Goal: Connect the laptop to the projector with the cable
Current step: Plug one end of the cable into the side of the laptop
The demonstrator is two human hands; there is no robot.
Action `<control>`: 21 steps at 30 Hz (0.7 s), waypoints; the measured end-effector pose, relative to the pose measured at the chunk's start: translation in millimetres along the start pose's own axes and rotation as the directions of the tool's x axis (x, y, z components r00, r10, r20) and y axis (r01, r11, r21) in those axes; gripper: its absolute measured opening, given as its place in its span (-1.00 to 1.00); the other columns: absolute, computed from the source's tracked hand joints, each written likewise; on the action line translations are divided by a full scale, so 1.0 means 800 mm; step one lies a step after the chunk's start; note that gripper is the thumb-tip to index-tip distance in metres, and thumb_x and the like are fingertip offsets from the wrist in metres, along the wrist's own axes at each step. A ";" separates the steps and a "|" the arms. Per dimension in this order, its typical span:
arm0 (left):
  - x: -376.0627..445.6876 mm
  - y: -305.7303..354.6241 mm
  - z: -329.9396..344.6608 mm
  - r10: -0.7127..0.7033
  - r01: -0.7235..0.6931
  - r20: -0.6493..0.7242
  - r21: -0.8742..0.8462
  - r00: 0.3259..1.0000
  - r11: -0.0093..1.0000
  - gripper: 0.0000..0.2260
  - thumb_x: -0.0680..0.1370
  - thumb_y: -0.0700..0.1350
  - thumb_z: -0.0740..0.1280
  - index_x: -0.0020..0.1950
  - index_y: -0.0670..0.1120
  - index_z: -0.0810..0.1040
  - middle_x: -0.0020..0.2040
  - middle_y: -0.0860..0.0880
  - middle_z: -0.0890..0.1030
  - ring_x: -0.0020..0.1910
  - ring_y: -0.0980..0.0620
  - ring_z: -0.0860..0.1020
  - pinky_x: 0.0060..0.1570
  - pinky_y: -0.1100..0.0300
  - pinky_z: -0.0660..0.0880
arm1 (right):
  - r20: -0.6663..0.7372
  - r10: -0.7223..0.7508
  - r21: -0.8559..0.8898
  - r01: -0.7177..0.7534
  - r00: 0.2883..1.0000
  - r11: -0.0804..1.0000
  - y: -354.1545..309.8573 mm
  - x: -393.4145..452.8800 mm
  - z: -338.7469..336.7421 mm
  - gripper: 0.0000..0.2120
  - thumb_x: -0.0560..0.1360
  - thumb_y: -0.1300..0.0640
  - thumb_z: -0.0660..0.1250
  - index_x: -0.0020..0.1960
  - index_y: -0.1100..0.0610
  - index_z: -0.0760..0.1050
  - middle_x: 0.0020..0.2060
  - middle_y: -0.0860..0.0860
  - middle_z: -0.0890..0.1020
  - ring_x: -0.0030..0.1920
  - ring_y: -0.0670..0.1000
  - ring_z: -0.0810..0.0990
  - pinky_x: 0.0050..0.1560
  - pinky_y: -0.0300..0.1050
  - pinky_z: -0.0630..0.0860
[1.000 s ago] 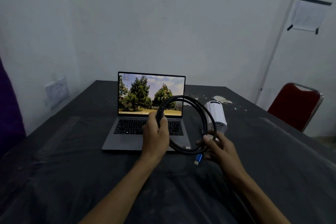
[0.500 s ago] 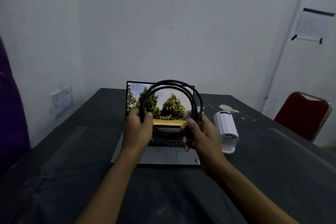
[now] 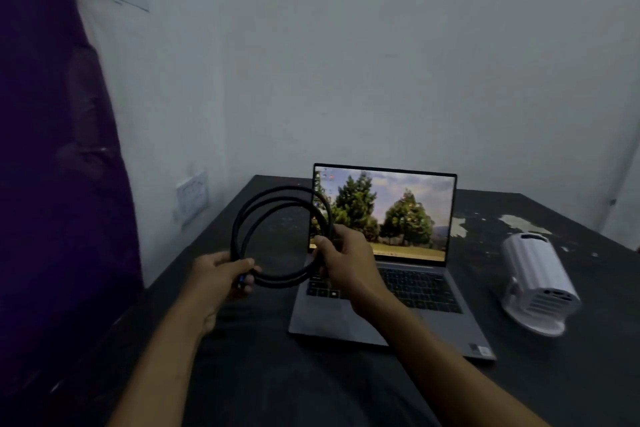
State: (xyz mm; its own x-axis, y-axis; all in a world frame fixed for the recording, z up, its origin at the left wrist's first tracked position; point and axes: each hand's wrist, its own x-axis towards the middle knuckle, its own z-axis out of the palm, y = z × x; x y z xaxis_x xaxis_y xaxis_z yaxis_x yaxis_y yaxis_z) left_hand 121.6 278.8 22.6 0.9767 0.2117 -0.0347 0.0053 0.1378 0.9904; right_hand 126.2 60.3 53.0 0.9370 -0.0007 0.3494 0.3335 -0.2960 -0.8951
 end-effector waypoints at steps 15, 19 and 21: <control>0.013 -0.030 -0.001 -0.278 0.173 -0.196 -0.426 0.940 0.888 -0.79 0.58 -0.35 0.41 0.20 -0.36 0.53 0.04 -0.33 0.68 -0.19 -0.14 0.73 -0.39 0.14 0.68 | 0.265 0.056 0.093 -0.083 0.963 0.992 0.049 0.057 0.113 -0.31 0.57 0.18 0.48 0.61 0.05 0.26 0.45 0.07 0.48 0.37 -0.23 0.48 0.28 -0.26 0.50; 0.014 -0.028 0.001 -0.298 0.185 -0.216 -0.425 0.930 0.886 -0.90 0.59 -0.34 0.40 0.09 -0.29 0.55 0.04 -0.31 0.67 -0.07 -0.16 0.70 -0.26 0.07 0.63 | 0.210 -0.181 -0.357 0.248 0.961 0.901 0.044 0.047 0.122 -0.68 0.56 0.06 0.46 0.29 0.08 0.63 0.07 -0.05 0.65 -0.05 -0.24 0.58 -0.06 -0.38 0.47; 0.014 -0.028 0.000 -0.298 0.184 -0.226 -0.419 0.927 0.889 -0.90 0.60 -0.32 0.39 0.10 -0.31 0.59 0.02 -0.30 0.70 -0.04 -0.18 0.71 -0.30 0.09 0.66 | 0.239 -0.194 -0.347 0.270 0.952 0.898 0.038 0.046 0.117 -0.82 0.55 0.01 0.45 0.07 0.08 0.72 -0.18 -0.16 0.68 -0.24 -0.28 0.60 -0.20 -0.39 0.45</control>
State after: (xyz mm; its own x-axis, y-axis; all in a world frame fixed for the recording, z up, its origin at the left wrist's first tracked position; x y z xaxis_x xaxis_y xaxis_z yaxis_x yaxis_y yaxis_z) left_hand 132.3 278.4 -0.3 0.8558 0.3740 -0.3573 0.0942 0.5666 0.8186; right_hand 180.7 140.6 12.6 0.8519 0.2847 0.4395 0.5162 -0.5975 -0.6136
